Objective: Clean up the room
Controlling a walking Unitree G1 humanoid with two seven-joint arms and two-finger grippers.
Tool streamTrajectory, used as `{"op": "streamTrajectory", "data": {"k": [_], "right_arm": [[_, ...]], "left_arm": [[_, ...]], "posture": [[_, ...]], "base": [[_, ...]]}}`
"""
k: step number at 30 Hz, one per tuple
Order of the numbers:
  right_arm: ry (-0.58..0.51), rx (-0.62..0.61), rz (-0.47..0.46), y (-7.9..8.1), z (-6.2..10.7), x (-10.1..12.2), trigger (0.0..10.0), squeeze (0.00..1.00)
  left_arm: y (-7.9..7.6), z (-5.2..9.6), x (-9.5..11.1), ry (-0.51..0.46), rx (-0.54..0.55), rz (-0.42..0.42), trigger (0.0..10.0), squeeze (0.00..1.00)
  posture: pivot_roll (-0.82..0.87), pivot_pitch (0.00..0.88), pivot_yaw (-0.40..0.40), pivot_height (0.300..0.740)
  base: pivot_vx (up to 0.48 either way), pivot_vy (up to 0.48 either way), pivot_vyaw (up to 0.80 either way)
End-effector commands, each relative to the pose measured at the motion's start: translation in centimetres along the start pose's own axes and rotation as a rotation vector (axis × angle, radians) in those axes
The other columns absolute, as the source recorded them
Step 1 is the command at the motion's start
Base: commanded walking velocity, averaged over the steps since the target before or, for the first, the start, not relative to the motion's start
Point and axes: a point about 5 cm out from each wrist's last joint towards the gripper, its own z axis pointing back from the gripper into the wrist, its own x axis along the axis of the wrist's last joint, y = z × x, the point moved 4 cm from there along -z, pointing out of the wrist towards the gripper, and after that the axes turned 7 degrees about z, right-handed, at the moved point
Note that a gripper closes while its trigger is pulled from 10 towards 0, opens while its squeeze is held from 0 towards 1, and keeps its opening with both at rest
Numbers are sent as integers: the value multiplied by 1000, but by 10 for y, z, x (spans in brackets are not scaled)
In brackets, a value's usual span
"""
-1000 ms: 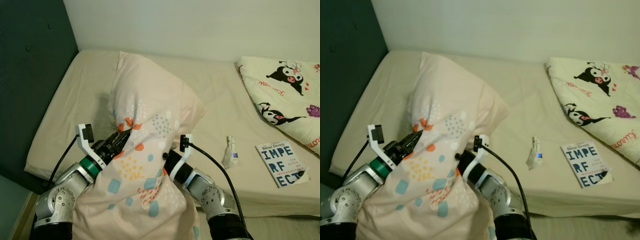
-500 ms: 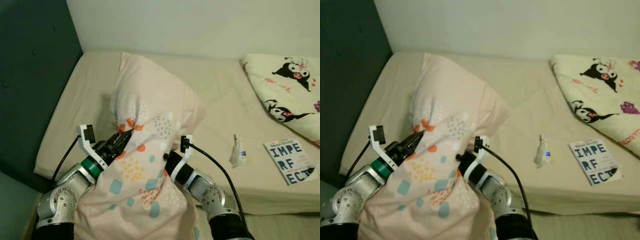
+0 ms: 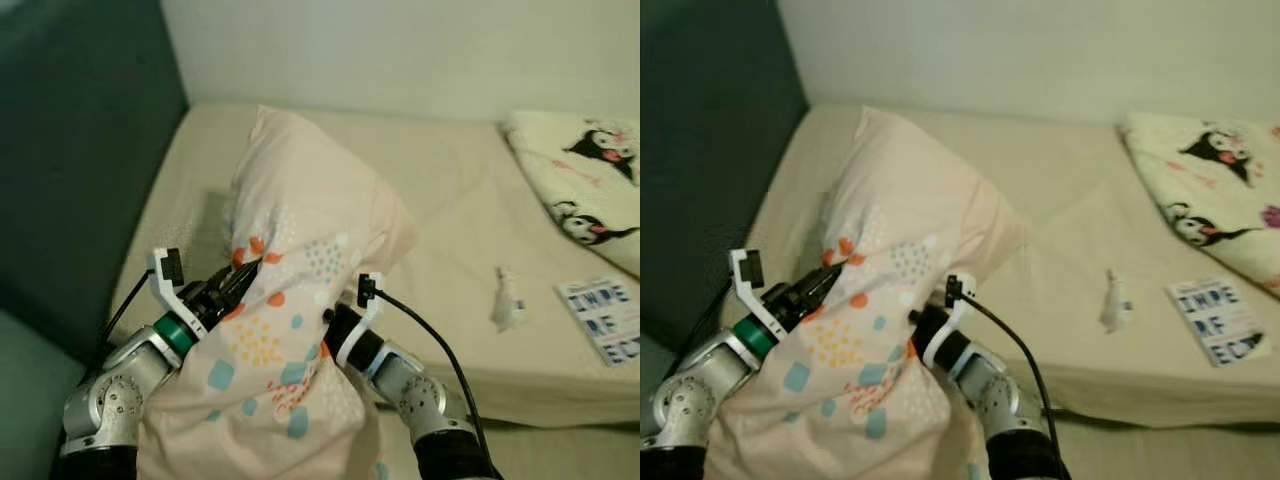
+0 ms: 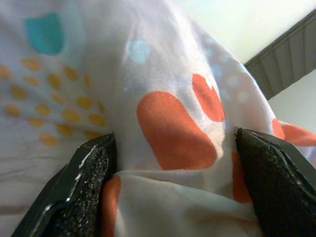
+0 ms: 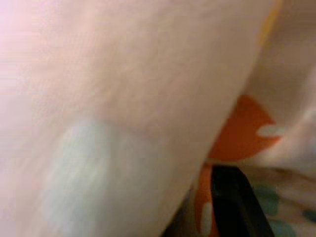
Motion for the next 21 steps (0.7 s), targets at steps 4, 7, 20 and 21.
{"op": "streamTrajectory", "data": {"k": [4,7,20,21], "right_arm": [[-37,117,-2,28,-18,4,10000,0],[-39,117,-4,29,-18,4,10000,0],[-43,113,-10,28,-18,2,10000,0],[-43,113,-10,28,-18,2,10000,0]], "left_arm": [[2,-4,-15,67,11,27,10000,0],[4,-3,-14,68,19,31,10000,0],[8,-3,-16,95,57,-39,10000,0],[8,-3,-16,95,57,-39,10000,0]], "posture": [[238,71,44,740],[238,71,44,740],[243,75,49,740],[243,75,49,740]], "base": [[0,-118,0],[0,-472,0],[0,-287,0],[0,0,0]]}}
